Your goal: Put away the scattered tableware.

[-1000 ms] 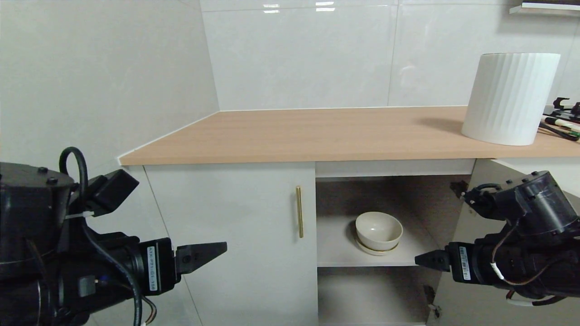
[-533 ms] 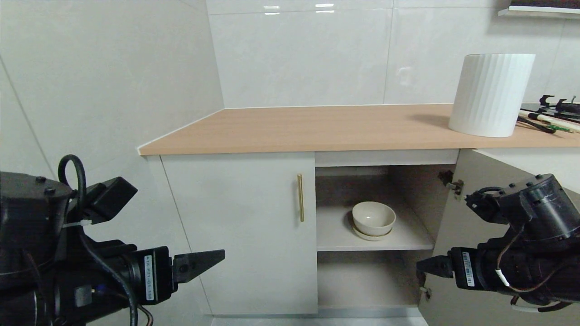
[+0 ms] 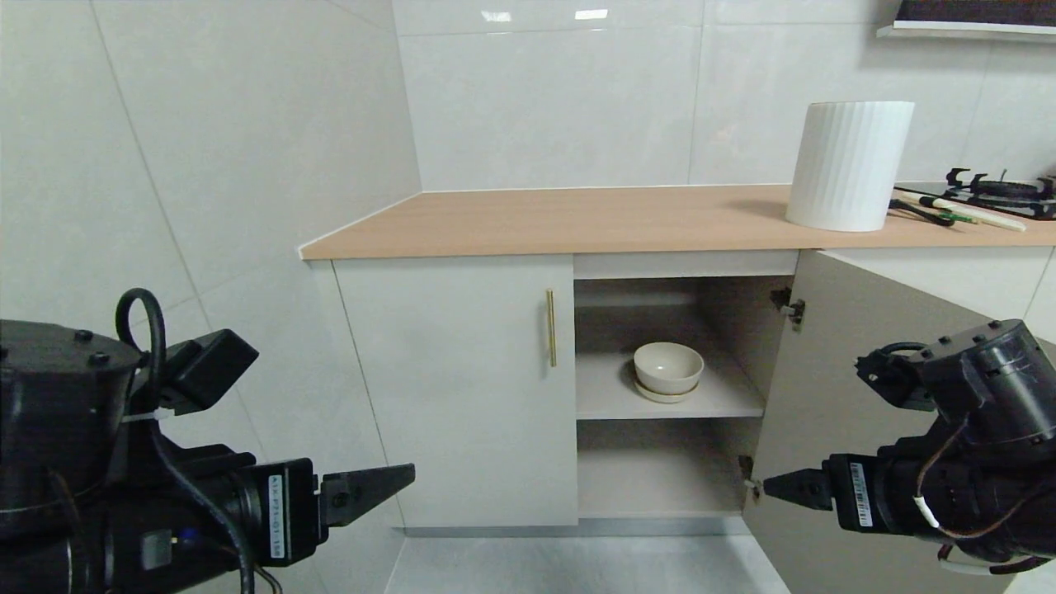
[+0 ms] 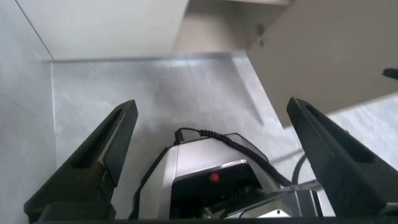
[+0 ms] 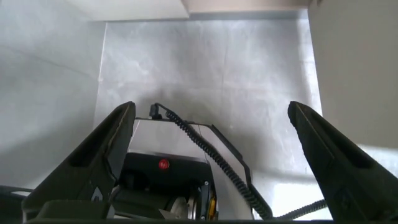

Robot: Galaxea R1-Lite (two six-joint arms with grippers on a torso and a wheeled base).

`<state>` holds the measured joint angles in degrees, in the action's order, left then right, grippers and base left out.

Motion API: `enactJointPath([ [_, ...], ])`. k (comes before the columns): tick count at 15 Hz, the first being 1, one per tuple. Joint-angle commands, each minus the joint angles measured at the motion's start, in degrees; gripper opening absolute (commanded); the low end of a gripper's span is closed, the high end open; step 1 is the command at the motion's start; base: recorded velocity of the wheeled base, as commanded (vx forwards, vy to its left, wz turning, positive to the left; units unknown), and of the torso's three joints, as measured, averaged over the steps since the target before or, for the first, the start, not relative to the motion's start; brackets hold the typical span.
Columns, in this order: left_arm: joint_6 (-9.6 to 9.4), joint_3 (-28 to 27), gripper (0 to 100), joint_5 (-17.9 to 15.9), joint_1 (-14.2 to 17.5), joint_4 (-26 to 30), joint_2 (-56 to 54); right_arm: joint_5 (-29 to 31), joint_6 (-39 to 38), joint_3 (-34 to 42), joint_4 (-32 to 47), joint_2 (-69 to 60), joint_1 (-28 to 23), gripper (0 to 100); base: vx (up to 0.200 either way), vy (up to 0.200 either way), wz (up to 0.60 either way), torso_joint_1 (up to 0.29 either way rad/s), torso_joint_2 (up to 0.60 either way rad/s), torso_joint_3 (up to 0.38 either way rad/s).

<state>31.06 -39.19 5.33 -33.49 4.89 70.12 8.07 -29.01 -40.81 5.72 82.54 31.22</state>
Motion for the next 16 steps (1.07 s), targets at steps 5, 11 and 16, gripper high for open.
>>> enactJointPath([
  [5,-0.04,0.08,100,0.12,0.0,0.03,0.28,0.37,0.01,0.03,0.0,0.07,0.07,100,-0.12,0.0,0.0,0.002,0.0,0.002],
  [11,-1.88,0.87,100,0.12,0.0,0.03,0.28,0.46,0.19,0.03,1.05,-0.63,0.07,100,0.0,0.0,0.0,0.0,0.0,0.0],
  [16,-3.55,1.14,100,0.39,0.0,0.12,0.37,0.46,2.38,-0.23,6.15,-2.47,-0.02,100,0.0,-0.12,0.0,0.001,0.0,0.002],
])
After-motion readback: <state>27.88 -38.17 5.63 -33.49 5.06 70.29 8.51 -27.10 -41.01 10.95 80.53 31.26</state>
